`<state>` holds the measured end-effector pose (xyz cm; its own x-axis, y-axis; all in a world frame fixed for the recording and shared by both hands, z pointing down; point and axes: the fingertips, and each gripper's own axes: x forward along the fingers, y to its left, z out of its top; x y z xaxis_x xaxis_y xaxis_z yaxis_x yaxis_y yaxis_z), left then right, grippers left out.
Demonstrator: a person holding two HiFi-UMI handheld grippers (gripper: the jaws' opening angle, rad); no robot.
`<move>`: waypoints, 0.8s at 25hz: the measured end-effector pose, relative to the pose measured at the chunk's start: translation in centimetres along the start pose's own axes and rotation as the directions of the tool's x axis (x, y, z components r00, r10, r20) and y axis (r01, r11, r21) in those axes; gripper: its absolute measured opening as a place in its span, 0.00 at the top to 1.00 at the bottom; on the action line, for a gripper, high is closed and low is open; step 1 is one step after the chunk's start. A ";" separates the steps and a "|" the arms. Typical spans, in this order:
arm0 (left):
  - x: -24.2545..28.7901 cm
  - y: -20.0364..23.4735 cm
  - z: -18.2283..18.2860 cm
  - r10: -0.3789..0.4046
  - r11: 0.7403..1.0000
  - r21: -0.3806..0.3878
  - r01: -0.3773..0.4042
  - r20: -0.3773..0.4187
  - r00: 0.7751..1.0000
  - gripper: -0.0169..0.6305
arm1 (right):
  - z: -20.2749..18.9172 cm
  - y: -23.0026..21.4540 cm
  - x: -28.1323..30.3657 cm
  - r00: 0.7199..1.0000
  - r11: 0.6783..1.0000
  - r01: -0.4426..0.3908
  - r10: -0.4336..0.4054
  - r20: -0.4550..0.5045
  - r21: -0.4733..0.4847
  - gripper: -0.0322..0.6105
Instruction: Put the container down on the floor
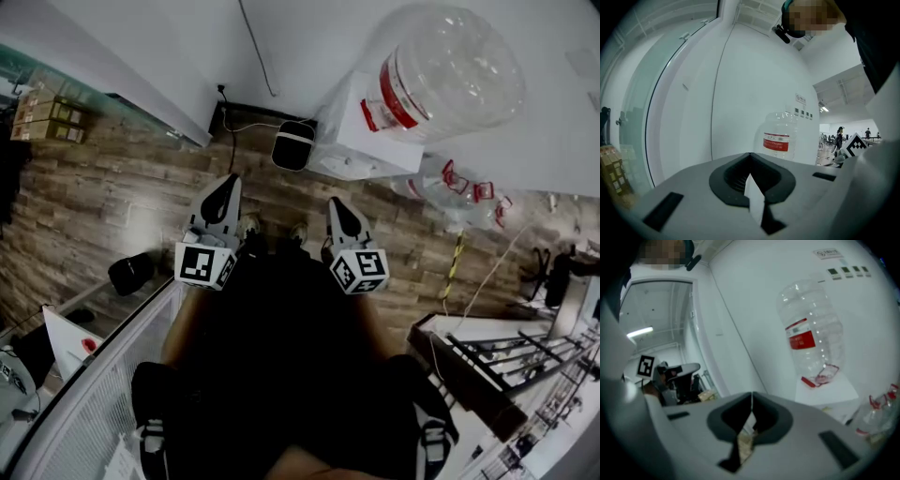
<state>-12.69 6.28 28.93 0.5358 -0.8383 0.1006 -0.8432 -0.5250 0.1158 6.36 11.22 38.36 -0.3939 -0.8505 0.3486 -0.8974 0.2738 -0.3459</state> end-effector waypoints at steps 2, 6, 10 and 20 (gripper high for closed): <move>-0.2 0.3 -0.1 -0.009 1.000 -0.007 0.009 0.002 1.000 0.93 | -0.4 0.7 0.3 1.000 1.000 0.003 -0.003 -0.007 0.000 0.90; -0.2 0.7 -0.8 -0.025 0.999 -0.031 0.025 -0.005 1.000 0.93 | -0.9 1.6 0.6 1.000 1.000 0.015 -0.015 -0.013 0.002 0.90; 0.0 0.6 -0.9 -0.052 0.998 -0.035 0.052 -0.001 0.999 0.93 | -0.7 2.1 0.7 1.000 1.000 0.030 -0.030 -0.005 0.006 0.90; 0.3 0.6 -0.7 -0.063 0.996 -0.058 0.064 0.013 0.998 0.93 | -1.0 2.2 0.6 0.999 0.999 0.047 -0.047 -0.017 0.001 0.90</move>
<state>-13.03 5.84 29.68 0.5875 -0.8052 0.0802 -0.8032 -0.5682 0.1789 3.94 11.73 38.68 -0.3544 -0.8546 0.3794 -0.9149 0.2331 -0.3296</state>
